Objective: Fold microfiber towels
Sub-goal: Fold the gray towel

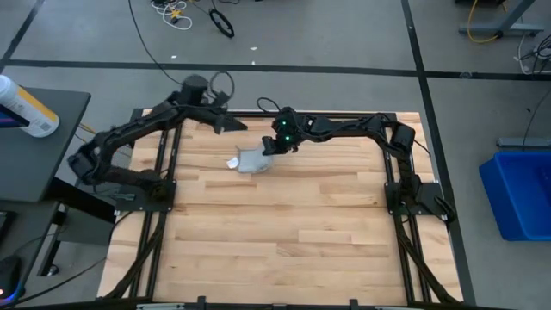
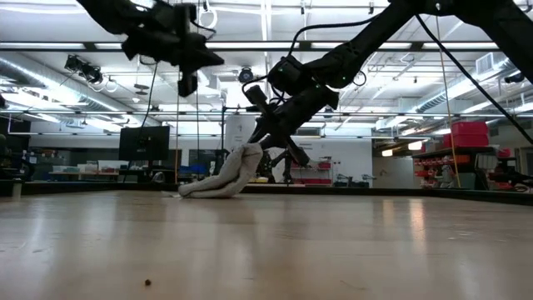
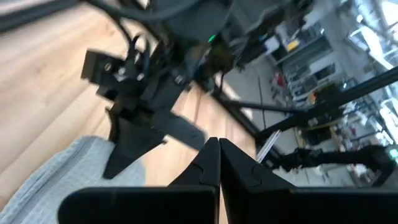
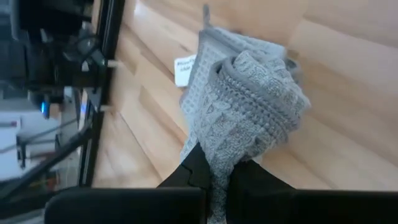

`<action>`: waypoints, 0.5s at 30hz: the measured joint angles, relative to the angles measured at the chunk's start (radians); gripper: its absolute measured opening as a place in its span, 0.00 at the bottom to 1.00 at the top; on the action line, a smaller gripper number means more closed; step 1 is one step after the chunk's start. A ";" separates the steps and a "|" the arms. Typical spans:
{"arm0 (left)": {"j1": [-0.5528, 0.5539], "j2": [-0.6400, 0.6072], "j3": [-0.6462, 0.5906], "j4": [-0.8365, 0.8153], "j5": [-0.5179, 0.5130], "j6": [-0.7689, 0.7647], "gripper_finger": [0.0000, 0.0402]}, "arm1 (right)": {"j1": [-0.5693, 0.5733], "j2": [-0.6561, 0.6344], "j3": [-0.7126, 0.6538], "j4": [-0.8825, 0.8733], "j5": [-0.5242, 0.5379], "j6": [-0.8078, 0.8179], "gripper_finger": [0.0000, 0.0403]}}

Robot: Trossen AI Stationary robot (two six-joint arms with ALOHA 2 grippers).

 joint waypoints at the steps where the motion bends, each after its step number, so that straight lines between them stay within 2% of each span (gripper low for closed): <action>1: 0.008 -0.022 0.000 0.000 0.005 -0.012 0.00 | 0.000 0.000 0.000 0.005 0.008 0.015 0.04; 9: 0.034 -0.114 0.000 -0.042 0.009 -0.033 0.00 | 0.012 0.043 0.002 -0.036 0.086 0.136 0.04; 15: 0.034 -0.162 0.000 -0.051 0.008 -0.058 0.00 | 0.035 0.071 0.091 -0.212 0.168 0.137 0.04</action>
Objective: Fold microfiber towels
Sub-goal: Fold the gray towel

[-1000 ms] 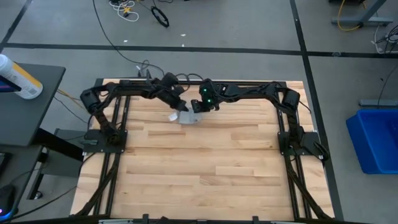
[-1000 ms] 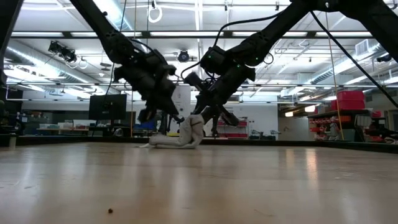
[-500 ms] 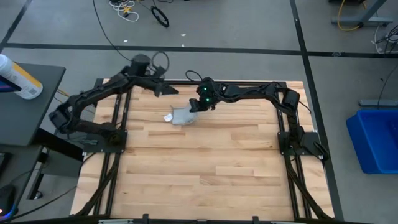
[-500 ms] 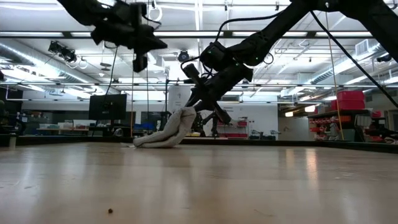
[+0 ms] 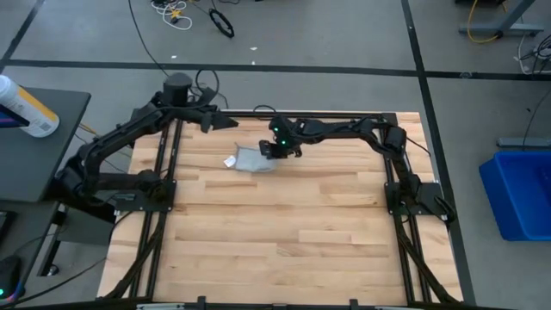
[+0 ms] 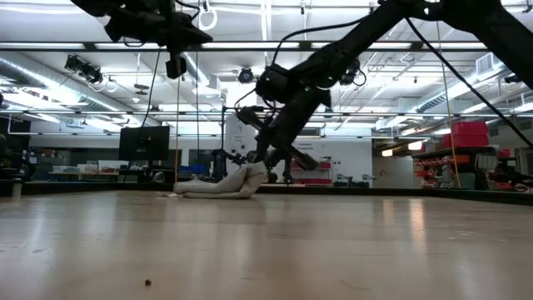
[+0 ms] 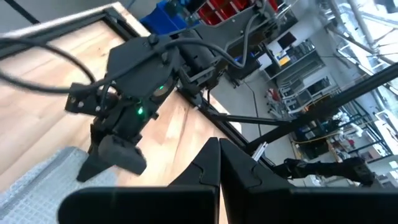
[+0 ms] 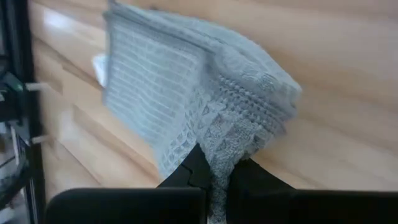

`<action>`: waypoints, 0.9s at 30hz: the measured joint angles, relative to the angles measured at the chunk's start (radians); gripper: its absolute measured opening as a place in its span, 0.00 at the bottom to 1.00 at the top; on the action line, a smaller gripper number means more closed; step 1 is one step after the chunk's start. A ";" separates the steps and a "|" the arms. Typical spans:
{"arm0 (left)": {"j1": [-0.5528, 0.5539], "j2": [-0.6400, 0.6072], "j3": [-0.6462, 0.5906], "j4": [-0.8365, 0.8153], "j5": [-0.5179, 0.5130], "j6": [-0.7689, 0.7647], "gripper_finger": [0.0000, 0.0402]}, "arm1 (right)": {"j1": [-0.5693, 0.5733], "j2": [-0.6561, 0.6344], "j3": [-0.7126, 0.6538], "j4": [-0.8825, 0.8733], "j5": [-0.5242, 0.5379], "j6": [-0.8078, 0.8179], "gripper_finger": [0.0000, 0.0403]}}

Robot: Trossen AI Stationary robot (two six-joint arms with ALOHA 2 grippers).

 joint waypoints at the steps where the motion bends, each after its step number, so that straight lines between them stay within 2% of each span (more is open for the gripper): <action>1: 0.000 -0.009 0.000 0.002 -0.003 -0.003 0.00 | 0.002 0.012 0.035 -0.029 0.012 -0.011 0.04; 4: 0.000 -0.035 0.000 -0.002 -0.006 -0.010 0.00 | 0.005 0.057 0.150 -0.118 0.018 -0.072 0.04; 10: 0.001 -0.069 0.000 -0.023 -0.016 -0.013 0.00 | 0.013 0.168 0.378 -0.162 -0.045 -0.115 0.04; 12: 0.001 -0.085 0.000 -0.021 -0.018 -0.015 0.00 | 0.017 0.193 0.418 -0.243 -0.048 -0.121 0.04; 15: 0.001 -0.104 0.000 -0.021 -0.021 -0.014 0.00 | 0.022 0.210 0.431 -0.215 -0.104 -0.171 0.04; 17: 0.001 -0.115 0.000 -0.020 -0.026 -0.019 0.00 | 0.028 0.227 0.420 -0.089 -0.147 -0.169 0.04; 19: 0.001 -0.123 0.000 -0.021 -0.026 -0.031 0.00 | 0.031 0.239 0.404 -0.038 -0.180 -0.128 0.04; 23: 0.002 -0.142 0.000 -0.034 -0.037 -0.035 0.00 | 0.032 0.274 0.393 0.216 -0.251 -0.034 0.04; 27: 0.016 -0.164 0.000 -0.042 -0.041 -0.037 0.00 | 0.031 0.312 0.397 0.387 -0.251 0.074 0.04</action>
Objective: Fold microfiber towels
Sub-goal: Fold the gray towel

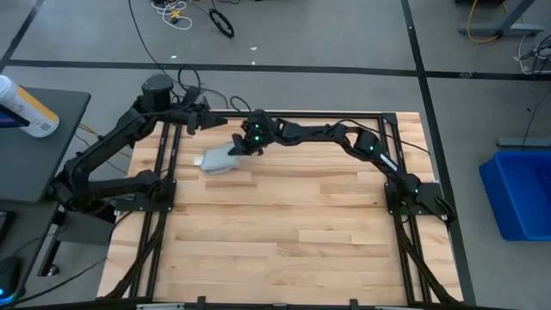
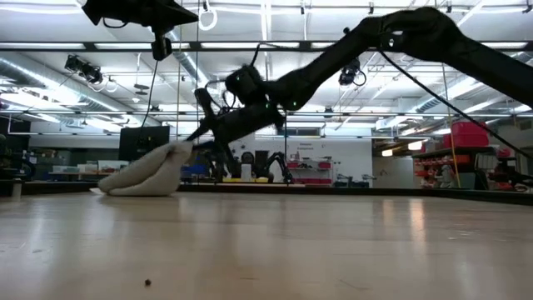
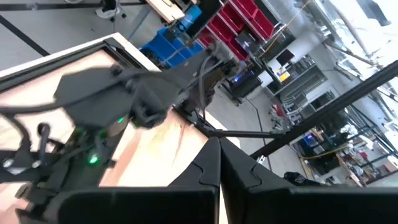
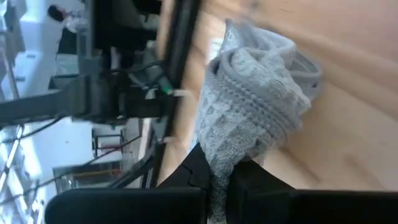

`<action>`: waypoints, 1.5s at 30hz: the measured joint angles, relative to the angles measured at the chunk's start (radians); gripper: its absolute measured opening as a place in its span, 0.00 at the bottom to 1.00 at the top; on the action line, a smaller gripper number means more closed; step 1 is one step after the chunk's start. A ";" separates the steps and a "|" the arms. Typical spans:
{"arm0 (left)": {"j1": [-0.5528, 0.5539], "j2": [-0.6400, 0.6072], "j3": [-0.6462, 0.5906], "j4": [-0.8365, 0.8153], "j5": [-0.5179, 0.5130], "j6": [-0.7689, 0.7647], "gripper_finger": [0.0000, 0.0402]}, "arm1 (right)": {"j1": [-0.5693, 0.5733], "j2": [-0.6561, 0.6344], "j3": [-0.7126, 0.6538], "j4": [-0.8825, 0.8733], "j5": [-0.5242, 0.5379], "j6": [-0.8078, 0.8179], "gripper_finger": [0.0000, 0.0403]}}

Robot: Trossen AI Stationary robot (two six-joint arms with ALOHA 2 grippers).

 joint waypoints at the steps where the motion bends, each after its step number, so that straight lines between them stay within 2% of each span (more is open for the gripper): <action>1: 0.007 -0.006 0.000 -0.004 0.000 0.000 0.00 | 0.001 0.016 -0.001 0.020 -0.001 0.019 0.04; 6: 0.044 -0.025 0.000 -0.031 0.004 -0.001 0.00 | 0.012 0.051 0.001 -0.001 0.001 0.050 0.04; 8: 0.060 -0.031 0.000 -0.055 0.009 0.002 0.00 | 0.017 0.054 -0.002 -0.092 0.027 0.049 0.04; 13: 0.087 -0.043 0.000 -0.094 0.021 0.018 0.00 | 0.021 0.011 -0.003 -0.379 0.177 -0.026 0.04; 23: 0.101 -0.046 0.000 -0.165 -0.004 0.089 0.00 | -0.050 -0.103 -0.002 -0.930 0.411 -0.198 0.04; 30: 0.101 -0.046 0.000 -0.172 -0.014 0.112 0.00 | -0.085 -0.142 0.003 -1.211 0.579 -0.284 0.04; 38: 0.101 -0.046 0.000 -0.172 -0.022 0.155 0.00 | -0.089 -0.145 0.171 -1.490 0.765 -0.317 0.04; 42: 0.101 -0.046 0.000 -0.172 -0.008 0.176 0.00 | -0.089 -0.143 0.241 -1.554 0.801 -0.312 0.04; 45: 0.101 -0.046 0.000 -0.173 0.004 0.185 0.00 | -0.091 -0.141 0.259 -1.561 0.789 -0.292 0.04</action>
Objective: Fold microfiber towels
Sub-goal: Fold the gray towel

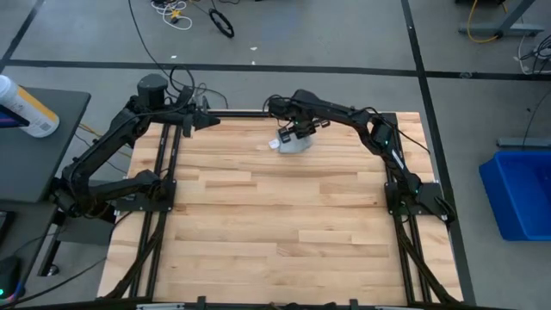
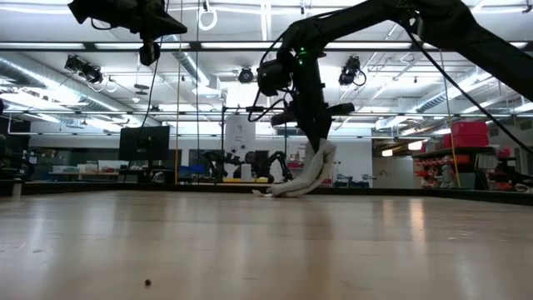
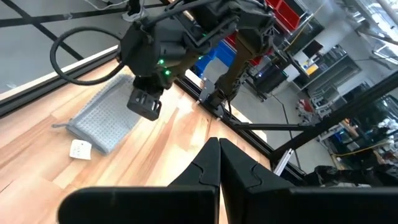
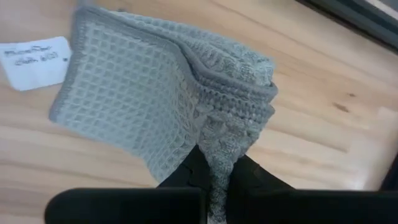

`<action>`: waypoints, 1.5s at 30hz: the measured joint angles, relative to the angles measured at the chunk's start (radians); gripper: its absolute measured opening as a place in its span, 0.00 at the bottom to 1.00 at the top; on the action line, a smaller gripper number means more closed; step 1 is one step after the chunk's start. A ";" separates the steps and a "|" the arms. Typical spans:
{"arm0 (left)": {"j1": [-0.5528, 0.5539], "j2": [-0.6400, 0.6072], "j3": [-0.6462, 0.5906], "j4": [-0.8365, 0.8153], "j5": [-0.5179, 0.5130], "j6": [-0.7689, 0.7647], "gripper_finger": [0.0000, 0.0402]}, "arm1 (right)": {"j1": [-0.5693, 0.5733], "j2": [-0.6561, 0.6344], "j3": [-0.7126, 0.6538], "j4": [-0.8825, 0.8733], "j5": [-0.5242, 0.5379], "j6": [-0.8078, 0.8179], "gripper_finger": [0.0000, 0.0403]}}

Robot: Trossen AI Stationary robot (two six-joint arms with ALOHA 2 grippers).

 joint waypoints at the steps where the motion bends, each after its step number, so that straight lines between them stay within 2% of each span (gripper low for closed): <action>1: 0.000 0.000 0.000 0.000 0.001 0.000 0.00 | 0.000 0.000 0.002 0.003 -0.007 0.001 0.04; 6: 0.000 0.000 0.000 -0.015 0.012 0.021 0.00 | -0.008 0.025 -0.025 0.044 -0.090 0.003 0.04; 11: 0.000 0.000 0.000 -0.062 0.012 0.054 0.00 | -0.018 0.112 -0.007 0.052 -0.143 -0.020 0.04; 20: 0.000 0.000 0.000 -0.100 -0.003 0.067 0.00 | -0.015 0.236 0.164 0.062 -0.258 -0.040 0.04; 28: 0.000 0.000 0.000 -0.142 -0.007 0.081 0.00 | -0.019 0.240 0.215 0.042 -0.255 -0.051 0.04; 37: 0.000 0.000 0.000 -0.173 -0.007 0.108 0.00 | -0.055 0.224 0.213 0.027 -0.254 -0.056 0.04; 45: 0.000 0.000 0.000 -0.177 -0.007 0.108 0.00 | -0.071 0.221 0.212 0.235 -0.377 -0.011 0.04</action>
